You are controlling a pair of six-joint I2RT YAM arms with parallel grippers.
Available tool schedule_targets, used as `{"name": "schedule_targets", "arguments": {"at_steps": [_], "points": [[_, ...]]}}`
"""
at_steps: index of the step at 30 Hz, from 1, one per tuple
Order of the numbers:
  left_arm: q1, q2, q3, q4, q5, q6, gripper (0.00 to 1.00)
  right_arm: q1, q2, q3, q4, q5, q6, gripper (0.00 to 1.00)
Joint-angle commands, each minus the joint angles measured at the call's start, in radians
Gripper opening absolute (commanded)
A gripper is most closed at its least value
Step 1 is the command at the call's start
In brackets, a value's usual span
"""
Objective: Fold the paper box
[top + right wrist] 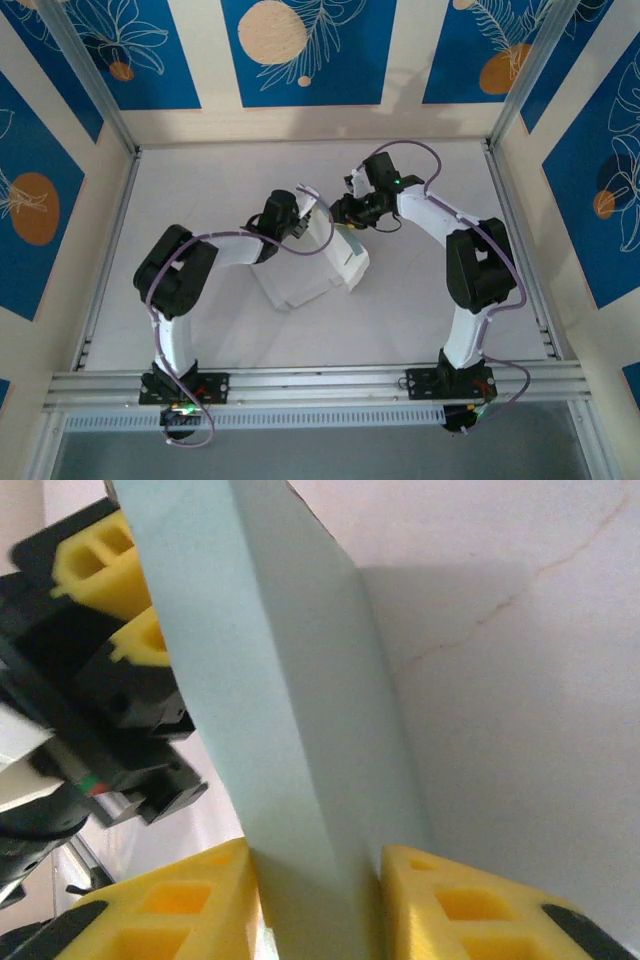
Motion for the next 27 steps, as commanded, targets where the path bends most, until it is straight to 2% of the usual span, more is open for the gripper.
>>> {"name": "schedule_targets", "arguments": {"at_steps": [1, 4, 10, 14, 19, 21, 25, 27], "points": [[0.008, -0.033, -0.048, -0.039, 0.038, -0.006, 0.3, 0.003, 0.032, -0.02, -0.042, 0.031, 0.001, 0.34], [0.017, -0.052, -0.079, -0.009, 0.054, -0.01, 0.38, 0.004, 0.03, -0.019, -0.045, 0.034, 0.001, 0.32], [0.027, -0.055, -0.081, -0.002, 0.055, -0.032, 0.38, 0.026, 0.009, 0.011, -0.06, 0.049, -0.01, 0.31], [0.037, -0.121, -0.115, 0.033, 0.032, -0.041, 0.4, 0.033, 0.002, 0.04, -0.092, 0.081, -0.027, 0.31], [0.108, -0.263, -0.159, 0.054, 0.061, -0.099, 0.54, 0.049, -0.006, 0.078, -0.136, 0.123, -0.068, 0.31], [0.149, -0.288, -0.156, 0.041, 0.106, -0.139, 0.61, 0.062, -0.007, 0.1, -0.156, 0.148, -0.093, 0.31], [0.179, -0.259, -0.102, -0.011, 0.168, -0.135, 0.63, 0.095, -0.001, 0.136, -0.188, 0.202, -0.137, 0.31], [0.18, -0.233, -0.074, -0.035, 0.248, -0.139, 0.63, 0.111, 0.008, 0.156, -0.205, 0.221, -0.153, 0.31]]}}
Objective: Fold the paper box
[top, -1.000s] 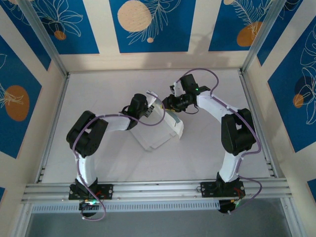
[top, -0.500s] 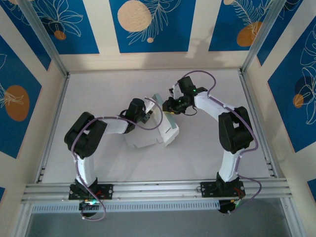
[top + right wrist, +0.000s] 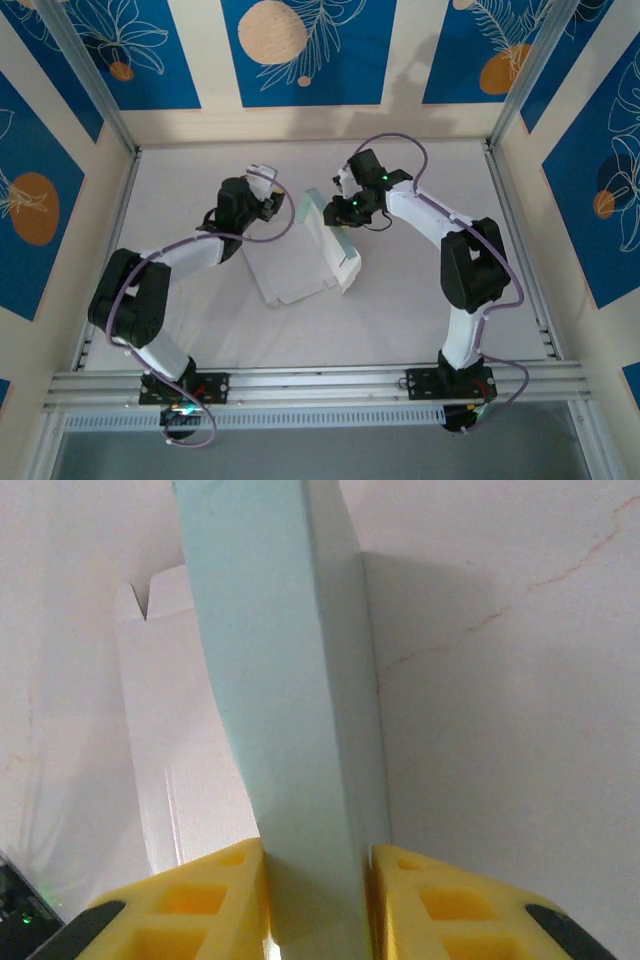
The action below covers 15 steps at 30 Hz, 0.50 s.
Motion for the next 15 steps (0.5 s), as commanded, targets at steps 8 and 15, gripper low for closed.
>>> {"name": "schedule_targets", "arguments": {"at_steps": [8, 15], "points": [[-0.006, 0.059, 0.014, -0.043, 0.324, 0.213, 0.62, 0.042, 0.013, 0.085, -0.095, 0.048, -0.071, 0.31], [0.001, 0.119, 0.058, -0.112, 0.365, 0.346, 0.61, 0.044, 0.01, 0.096, -0.098, 0.038, -0.083, 0.3]]}}
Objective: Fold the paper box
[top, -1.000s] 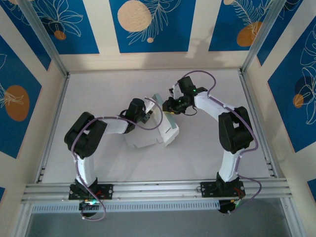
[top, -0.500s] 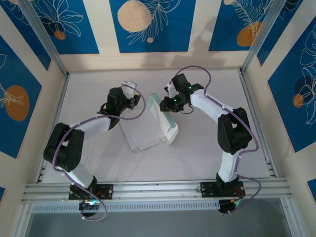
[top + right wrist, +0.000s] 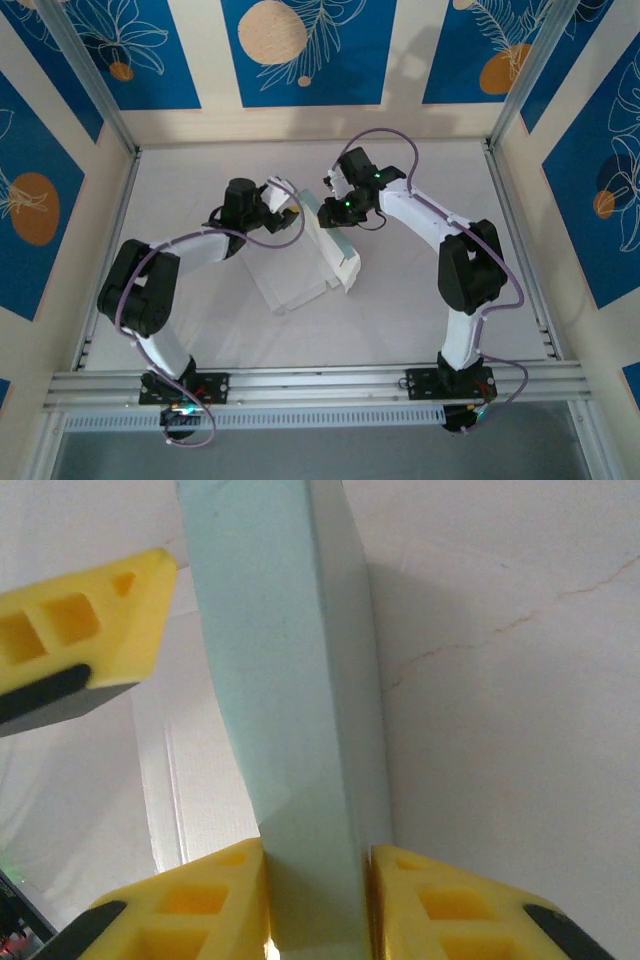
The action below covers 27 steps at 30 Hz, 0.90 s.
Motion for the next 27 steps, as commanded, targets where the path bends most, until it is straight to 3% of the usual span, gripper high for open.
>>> {"name": "schedule_targets", "arguments": {"at_steps": [1, 13, 16, 23, 27], "points": [[0.005, 0.052, 0.034, -0.042, 0.067, 0.099, 0.61, 0.005, 0.006, 0.036, -0.024, -0.011, -0.019, 0.31], [0.008, 0.155, 0.179, -0.165, 0.118, 0.162, 0.58, 0.013, 0.004, 0.038, -0.022, -0.023, -0.032, 0.29], [0.009, 0.176, 0.21, -0.19, 0.123, 0.167, 0.52, 0.014, 0.003, 0.041, -0.023, -0.022, -0.033, 0.28], [0.011, 0.2, 0.264, -0.268, 0.158, 0.193, 0.29, 0.015, 0.006, 0.051, -0.027, -0.015, -0.034, 0.27], [0.011, 0.204, 0.271, -0.276, 0.155, 0.19, 0.27, 0.016, 0.009, 0.056, -0.028, -0.015, -0.034, 0.27]]}}
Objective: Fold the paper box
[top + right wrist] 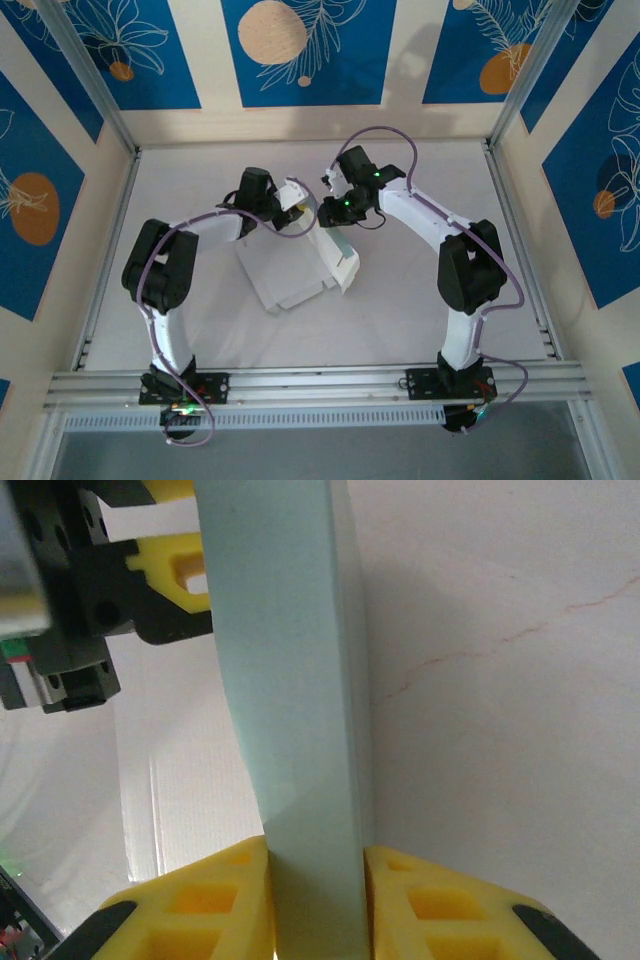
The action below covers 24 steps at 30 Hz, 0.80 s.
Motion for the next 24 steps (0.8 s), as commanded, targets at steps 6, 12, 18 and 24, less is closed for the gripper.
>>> {"name": "schedule_targets", "arguments": {"at_steps": [6, 12, 18, 24], "points": [[0.008, 0.014, 0.04, -0.044, 0.029, 0.009, 0.24, 0.016, 0.006, 0.041, -0.014, -0.004, -0.012, 0.26], [0.006, 0.028, 0.068, -0.075, 0.025, 0.004, 0.0, 0.022, 0.008, 0.043, -0.013, 0.004, -0.011, 0.26], [-0.005, -0.014, -0.026, 0.105, -0.098, -0.144, 0.0, 0.041, 0.008, 0.049, -0.013, 0.037, 0.006, 0.26], [-0.028, -0.085, -0.183, 0.31, -0.195, -0.261, 0.0, 0.03, -0.031, 0.049, -0.012, 0.093, 0.01, 0.33]]}}
